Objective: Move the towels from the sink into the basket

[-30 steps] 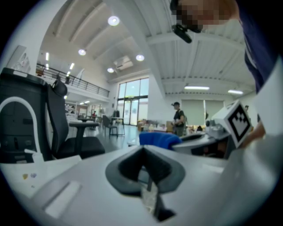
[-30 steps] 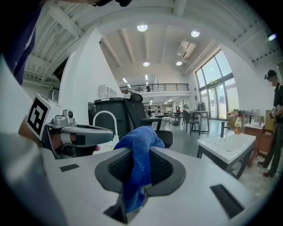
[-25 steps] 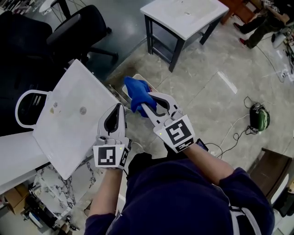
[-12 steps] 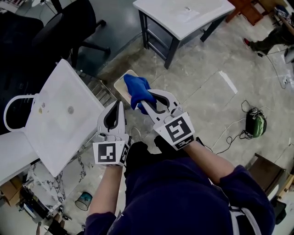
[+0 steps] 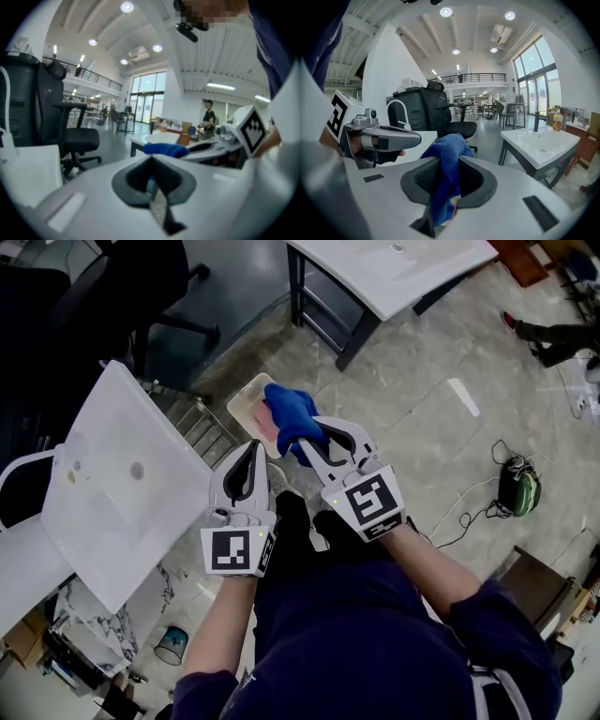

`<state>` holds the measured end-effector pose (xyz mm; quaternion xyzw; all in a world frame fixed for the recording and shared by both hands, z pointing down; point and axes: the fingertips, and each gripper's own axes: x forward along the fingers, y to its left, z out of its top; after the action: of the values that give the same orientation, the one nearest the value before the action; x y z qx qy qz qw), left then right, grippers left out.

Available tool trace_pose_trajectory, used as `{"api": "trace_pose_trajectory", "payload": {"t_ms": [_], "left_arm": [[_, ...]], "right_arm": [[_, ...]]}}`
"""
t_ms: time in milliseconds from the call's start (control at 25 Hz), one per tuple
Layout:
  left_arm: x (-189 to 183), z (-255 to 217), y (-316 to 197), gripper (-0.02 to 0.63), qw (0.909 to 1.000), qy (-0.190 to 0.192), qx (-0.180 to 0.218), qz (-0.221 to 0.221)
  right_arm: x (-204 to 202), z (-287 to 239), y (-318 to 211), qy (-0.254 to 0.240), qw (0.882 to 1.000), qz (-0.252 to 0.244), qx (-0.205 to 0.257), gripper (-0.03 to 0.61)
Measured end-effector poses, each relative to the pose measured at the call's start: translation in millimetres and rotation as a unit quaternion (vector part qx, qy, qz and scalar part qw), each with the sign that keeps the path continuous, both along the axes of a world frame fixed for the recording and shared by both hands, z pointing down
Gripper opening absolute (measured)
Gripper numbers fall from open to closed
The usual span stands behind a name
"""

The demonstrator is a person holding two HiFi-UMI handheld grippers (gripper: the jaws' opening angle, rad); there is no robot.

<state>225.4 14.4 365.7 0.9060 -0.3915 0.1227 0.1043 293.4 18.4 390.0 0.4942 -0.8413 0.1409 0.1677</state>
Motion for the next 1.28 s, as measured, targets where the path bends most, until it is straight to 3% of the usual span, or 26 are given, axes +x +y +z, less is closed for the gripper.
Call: {"api": "trace_pose_trajectory", "payload": {"t_ms": [360,800,1280], "left_arm": [[3.0,51.2,-23.5,0.002,0.9993,-0.003,-0.025,0.026],[11.0,137.9,-23.0,0.002,0.9989,0.017,-0.04,-0.017],[-1.5,266.0,-36.2,0.002,0.9977,0.005,-0.051,-0.045]], "right_arm": [[-7.3,57.1,-36.7,0.008,0.999,0.018,-0.031,0.077],[-13.5,149.0,-42.7,0.007,0.999,-0.011,-0.034,0.077],[-16.8,279.2,-59.4,0.012,0.999,-0.033,-0.04,0.077]]}}
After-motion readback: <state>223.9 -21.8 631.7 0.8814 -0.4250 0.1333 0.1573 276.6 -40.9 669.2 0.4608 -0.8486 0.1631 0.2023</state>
